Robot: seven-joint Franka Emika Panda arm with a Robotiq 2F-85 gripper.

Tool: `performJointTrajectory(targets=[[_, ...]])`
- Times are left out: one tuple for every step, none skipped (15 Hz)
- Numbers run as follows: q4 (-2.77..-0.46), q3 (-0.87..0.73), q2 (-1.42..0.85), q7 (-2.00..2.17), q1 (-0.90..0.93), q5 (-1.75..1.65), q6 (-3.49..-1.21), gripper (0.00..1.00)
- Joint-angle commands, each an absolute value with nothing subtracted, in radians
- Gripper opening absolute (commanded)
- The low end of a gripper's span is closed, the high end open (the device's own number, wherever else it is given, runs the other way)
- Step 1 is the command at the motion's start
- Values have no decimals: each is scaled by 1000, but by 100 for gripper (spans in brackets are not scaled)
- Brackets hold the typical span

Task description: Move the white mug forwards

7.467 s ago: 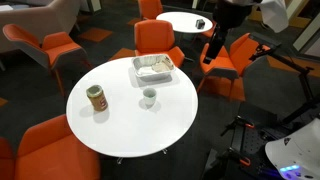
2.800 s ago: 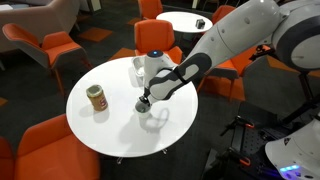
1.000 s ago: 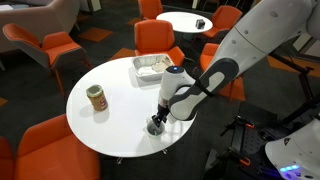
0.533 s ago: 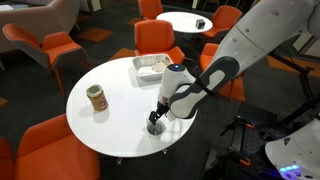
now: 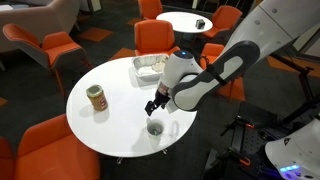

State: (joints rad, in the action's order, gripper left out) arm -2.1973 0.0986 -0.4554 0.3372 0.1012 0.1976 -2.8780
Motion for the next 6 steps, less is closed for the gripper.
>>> performJointTrajectory(targets=[[-2250, 84, -360, 353, 116, 228, -2829, 100], [-2257, 62, -334, 384, 133, 213, -2787, 100], [-2259, 37, -311, 429, 152, 196, -2736, 100], [-2265, 20, -295, 462, 165, 179, -2720, 100], [-2268, 8, -280, 485, 173, 160, -2703, 100], [-2270, -5, -272, 503, 182, 137, -2701, 100]])
